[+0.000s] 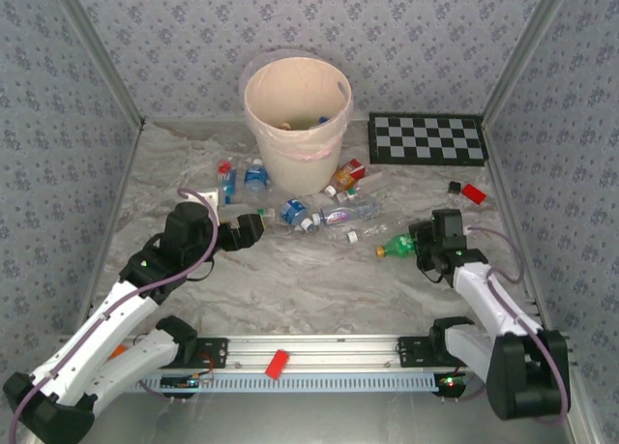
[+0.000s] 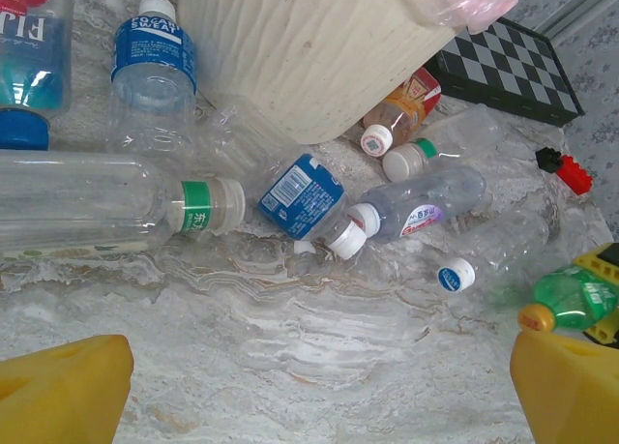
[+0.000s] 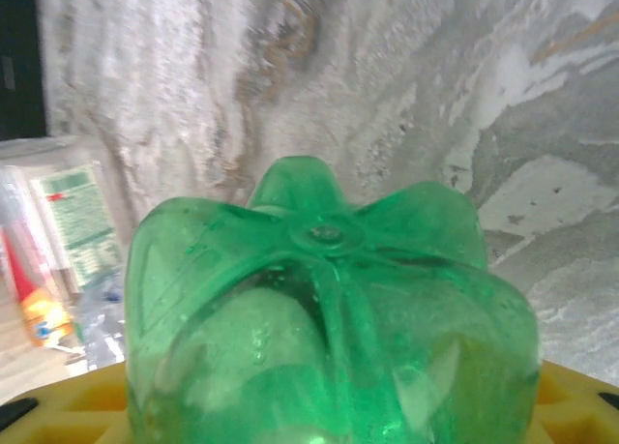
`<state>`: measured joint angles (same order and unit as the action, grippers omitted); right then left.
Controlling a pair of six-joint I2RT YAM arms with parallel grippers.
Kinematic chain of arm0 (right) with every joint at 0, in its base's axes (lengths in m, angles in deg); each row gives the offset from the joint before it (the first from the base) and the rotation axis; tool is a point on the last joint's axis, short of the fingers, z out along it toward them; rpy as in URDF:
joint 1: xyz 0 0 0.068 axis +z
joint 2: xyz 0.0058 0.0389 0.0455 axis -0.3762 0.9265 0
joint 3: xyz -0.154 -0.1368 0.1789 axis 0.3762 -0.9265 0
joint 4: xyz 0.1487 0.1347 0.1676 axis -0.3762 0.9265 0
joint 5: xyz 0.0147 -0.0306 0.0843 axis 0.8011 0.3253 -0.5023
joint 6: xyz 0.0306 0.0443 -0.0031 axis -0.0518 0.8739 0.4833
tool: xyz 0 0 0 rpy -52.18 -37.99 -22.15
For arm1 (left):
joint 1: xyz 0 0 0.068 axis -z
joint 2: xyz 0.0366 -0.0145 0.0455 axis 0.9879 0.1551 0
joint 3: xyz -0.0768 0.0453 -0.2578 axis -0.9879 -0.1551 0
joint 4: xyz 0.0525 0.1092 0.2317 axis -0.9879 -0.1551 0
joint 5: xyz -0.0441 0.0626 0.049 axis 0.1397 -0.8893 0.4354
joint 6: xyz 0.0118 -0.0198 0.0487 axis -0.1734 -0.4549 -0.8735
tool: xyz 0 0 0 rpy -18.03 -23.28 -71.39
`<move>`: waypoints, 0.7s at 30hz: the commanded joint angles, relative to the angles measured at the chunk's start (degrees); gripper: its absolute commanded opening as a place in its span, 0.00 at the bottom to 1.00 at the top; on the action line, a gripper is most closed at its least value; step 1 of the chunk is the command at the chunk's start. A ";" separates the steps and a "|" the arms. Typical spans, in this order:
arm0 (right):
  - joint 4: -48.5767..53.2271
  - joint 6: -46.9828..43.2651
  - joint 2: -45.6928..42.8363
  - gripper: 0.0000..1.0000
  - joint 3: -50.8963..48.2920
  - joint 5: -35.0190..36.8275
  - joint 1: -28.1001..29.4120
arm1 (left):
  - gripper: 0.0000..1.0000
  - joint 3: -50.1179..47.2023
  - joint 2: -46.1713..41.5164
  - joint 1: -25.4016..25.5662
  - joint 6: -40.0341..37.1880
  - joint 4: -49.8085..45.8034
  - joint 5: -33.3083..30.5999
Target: Put the plastic bottles in the bin
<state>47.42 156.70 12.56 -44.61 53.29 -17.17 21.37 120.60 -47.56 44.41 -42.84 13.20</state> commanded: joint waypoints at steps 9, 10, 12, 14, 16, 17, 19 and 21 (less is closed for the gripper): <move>13.28 -10.49 -14.04 0.53 7.96 9.19 -0.78 | 1.00 1.24 -0.82 0.47 0.26 -1.47 -0.78; 12.95 -12.80 -14.63 0.53 9.44 9.21 -0.68 | 1.00 1.33 -0.84 0.41 0.10 -1.71 -0.95; 12.85 -16.29 -15.23 0.53 12.22 8.80 -0.60 | 1.00 1.60 -0.82 0.45 -0.20 -2.20 -1.35; 12.08 -19.84 -15.32 0.53 14.91 8.27 -0.32 | 1.00 1.99 -0.90 0.42 -0.43 -2.50 -1.66; 10.99 -22.41 -15.07 0.53 17.61 8.17 0.28 | 1.00 2.26 -0.84 0.41 -0.70 -2.60 -1.77; 10.06 -23.78 -14.68 0.54 19.14 8.01 0.92 | 1.00 2.43 -0.84 0.48 -0.79 -2.61 -1.90; 8.36 -26.29 -13.44 0.54 22.45 8.35 2.25 | 1.00 2.93 -0.75 0.44 -1.06 -2.78 -2.10; 6.30 -29.21 -11.56 0.54 26.06 9.02 4.54 | 1.00 3.35 -0.64 0.44 -1.23 -2.86 -2.19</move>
<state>57.47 134.28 -0.49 -23.40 60.79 -14.68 21.53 120.40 -47.51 44.19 -45.05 11.97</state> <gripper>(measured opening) 0.548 0.998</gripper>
